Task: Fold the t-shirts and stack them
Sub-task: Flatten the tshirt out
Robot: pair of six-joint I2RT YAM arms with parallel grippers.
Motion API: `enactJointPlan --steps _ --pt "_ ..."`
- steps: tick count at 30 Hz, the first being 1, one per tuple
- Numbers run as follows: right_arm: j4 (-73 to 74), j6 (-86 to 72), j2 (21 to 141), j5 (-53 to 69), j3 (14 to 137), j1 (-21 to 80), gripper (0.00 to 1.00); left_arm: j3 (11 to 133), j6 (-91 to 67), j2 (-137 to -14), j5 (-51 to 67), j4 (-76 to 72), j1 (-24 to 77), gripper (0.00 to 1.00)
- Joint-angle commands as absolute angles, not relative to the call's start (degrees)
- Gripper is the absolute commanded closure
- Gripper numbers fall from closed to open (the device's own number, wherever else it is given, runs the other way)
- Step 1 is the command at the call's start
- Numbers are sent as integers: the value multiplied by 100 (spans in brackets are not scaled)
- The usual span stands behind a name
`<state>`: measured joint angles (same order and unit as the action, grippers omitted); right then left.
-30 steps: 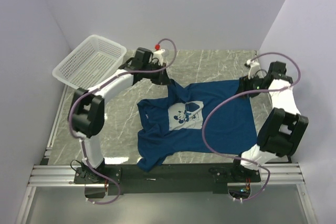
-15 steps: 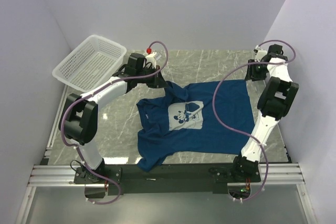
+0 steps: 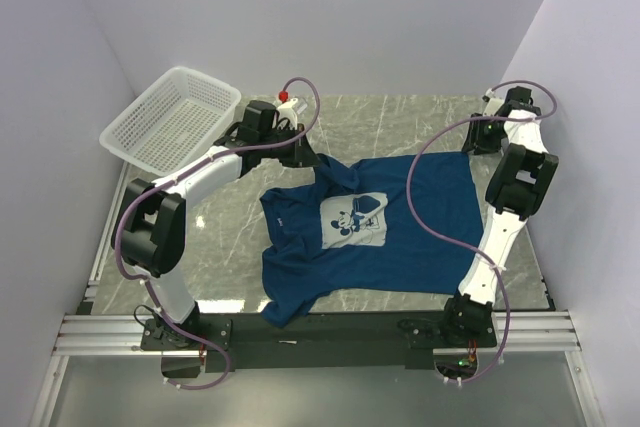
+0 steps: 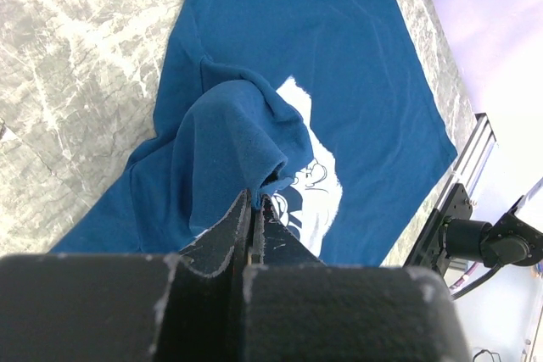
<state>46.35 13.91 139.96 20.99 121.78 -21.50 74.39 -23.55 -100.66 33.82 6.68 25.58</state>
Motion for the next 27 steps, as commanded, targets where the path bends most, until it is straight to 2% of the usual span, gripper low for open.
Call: enactJointPlan --steps 1,5,11,16,22,26,27 --pt "4685 1318 13940 2268 12147 -2092 49 7725 -2391 -9870 3498 545 2566 99" --pt "4606 1415 13843 2276 11866 -2101 51 7770 -2417 -9888 3524 563 2575 99" --pt "4825 1424 13904 2618 11988 -2101 67 7831 -2417 -9870 3498 650 2575 99" --pt "4737 1424 13694 2768 11707 -2109 74 7884 -2373 -9853 3454 747 2566 99" --pt "4659 1441 13360 3040 11453 -2127 99 7972 -2400 -9817 3419 791 2566 99" --pt "4036 1468 12465 3137 10497 -2118 100 8112 -2382 -9660 3156 984 2523 99" --pt "3712 1537 11950 3225 9920 -2109 100 8104 -2399 -9520 3060 1010 2479 100"
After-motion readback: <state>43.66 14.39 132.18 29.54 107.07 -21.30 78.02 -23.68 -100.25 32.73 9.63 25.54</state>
